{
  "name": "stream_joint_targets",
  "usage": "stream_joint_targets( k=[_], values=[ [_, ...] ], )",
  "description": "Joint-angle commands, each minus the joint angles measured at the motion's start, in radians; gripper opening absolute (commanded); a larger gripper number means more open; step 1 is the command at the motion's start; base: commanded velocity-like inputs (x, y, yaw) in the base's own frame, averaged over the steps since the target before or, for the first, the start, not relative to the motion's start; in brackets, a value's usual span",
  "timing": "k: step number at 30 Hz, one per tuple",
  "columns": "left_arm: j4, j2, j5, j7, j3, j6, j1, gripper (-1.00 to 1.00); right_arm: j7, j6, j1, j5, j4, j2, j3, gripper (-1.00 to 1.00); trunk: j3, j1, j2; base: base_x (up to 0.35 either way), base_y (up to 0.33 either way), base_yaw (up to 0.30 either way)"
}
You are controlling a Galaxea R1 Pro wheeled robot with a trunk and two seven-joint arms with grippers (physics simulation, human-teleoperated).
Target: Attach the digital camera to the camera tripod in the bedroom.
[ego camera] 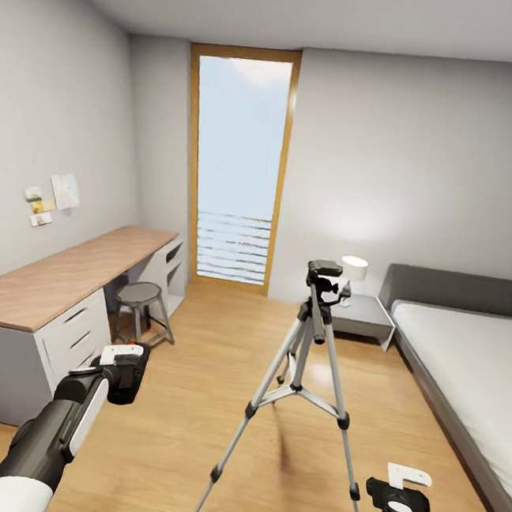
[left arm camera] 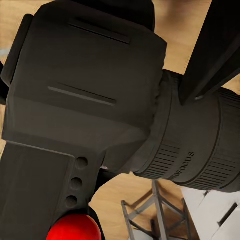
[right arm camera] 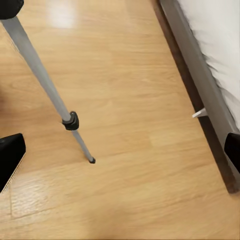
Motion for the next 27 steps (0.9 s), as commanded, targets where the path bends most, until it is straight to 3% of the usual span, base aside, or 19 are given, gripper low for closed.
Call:
stream_joint_targets(
  k=[1,27],
  values=[
    [-0.001,0.0,0.002,0.004,-0.001,0.004,0.0,-1.0,0.0,-0.005,0.0,-0.003,0.001,0.0,-0.002,1.0,0.0,0.0,-0.001,0.0,0.0,0.271],
    [-0.001,0.0,0.002,0.004,0.0,0.004,0.0,-1.0,0.0,-0.006,0.0,-0.002,0.008,0.001,-0.002,1.0,0.0,0.0,-0.001,0.0,0.0,0.273]
  ],
)
